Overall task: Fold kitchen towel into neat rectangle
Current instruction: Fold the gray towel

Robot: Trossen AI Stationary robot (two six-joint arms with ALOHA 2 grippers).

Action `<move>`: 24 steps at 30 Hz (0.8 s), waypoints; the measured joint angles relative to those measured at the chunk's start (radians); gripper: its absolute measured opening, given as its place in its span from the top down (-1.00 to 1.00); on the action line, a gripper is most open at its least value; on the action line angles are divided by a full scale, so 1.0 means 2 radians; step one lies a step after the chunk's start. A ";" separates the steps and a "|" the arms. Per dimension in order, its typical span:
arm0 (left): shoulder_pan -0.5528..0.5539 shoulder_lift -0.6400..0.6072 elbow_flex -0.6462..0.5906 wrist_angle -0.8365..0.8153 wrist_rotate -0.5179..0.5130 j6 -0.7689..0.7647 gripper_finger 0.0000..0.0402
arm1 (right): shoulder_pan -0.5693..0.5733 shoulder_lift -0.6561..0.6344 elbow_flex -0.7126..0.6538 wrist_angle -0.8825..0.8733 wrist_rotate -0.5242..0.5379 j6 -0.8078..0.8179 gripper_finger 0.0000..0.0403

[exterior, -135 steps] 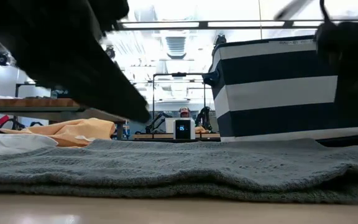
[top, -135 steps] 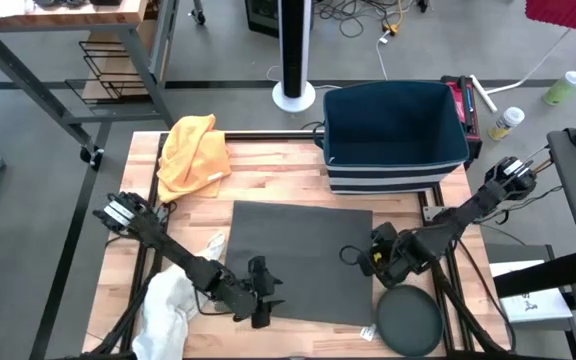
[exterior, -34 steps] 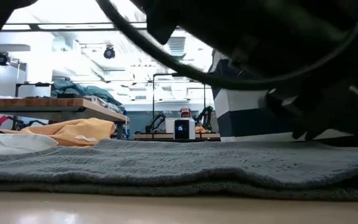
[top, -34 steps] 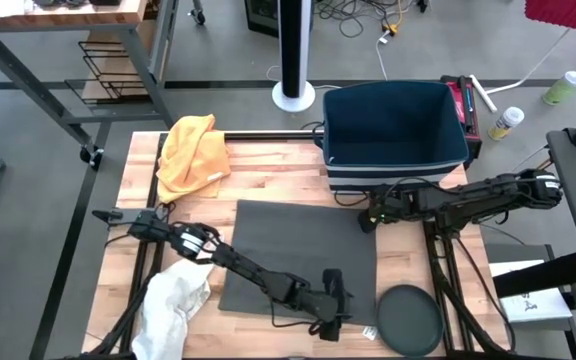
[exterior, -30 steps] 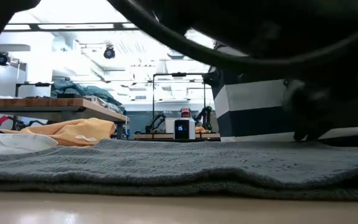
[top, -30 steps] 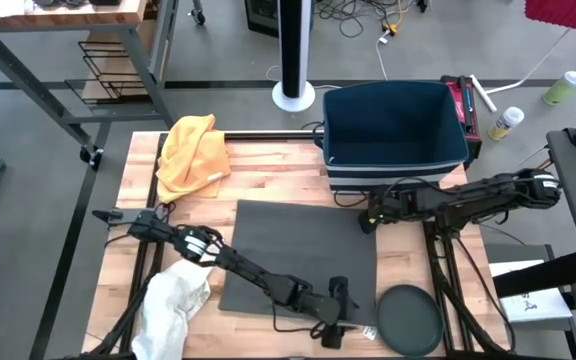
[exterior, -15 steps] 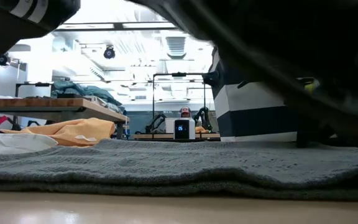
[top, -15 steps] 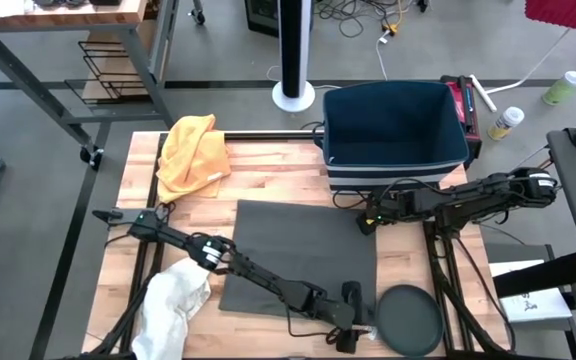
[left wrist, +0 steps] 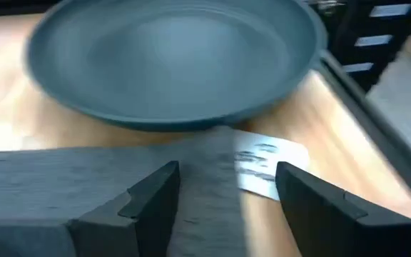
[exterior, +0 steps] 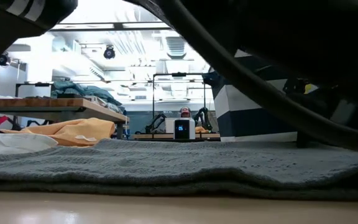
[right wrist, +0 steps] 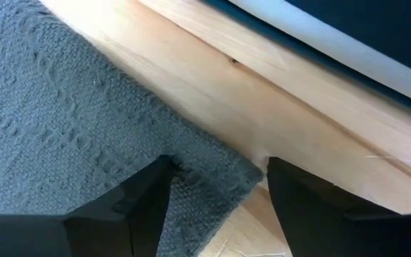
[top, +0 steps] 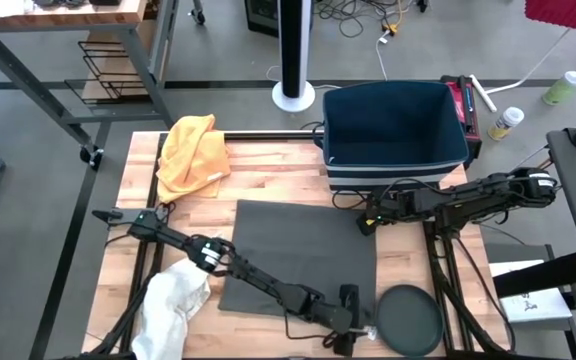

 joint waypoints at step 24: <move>0.017 -0.002 -0.045 0.022 0.021 -0.016 0.33 | 0.000 0.001 0.000 0.002 -0.009 0.001 -0.18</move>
